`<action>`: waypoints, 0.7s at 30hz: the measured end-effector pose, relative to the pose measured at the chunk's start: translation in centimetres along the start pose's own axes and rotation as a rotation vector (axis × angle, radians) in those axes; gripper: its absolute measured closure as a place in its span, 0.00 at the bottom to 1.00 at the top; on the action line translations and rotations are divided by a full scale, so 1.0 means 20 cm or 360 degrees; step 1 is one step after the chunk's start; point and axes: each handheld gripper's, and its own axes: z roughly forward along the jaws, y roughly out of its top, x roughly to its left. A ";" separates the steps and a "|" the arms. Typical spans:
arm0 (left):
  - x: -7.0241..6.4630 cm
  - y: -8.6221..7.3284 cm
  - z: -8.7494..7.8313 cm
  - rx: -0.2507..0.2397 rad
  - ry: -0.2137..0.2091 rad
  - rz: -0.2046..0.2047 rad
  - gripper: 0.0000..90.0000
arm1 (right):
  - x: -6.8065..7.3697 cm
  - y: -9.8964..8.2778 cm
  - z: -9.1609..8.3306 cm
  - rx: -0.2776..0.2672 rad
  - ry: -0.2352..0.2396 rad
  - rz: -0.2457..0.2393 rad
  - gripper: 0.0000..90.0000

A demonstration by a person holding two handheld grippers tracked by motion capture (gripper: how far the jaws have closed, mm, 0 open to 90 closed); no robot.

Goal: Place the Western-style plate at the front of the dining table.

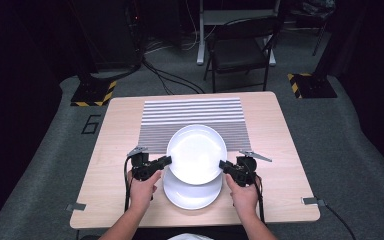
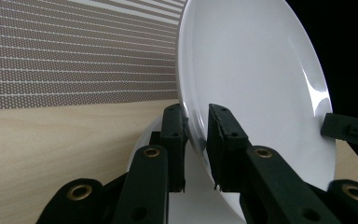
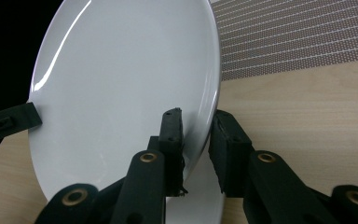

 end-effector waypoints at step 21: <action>0.07 0.03 -0.07 -0.0066 0.0095 -0.0022 0.86 | 0.08 0.06 0.10 0.0094 0.0080 -0.0059 0.85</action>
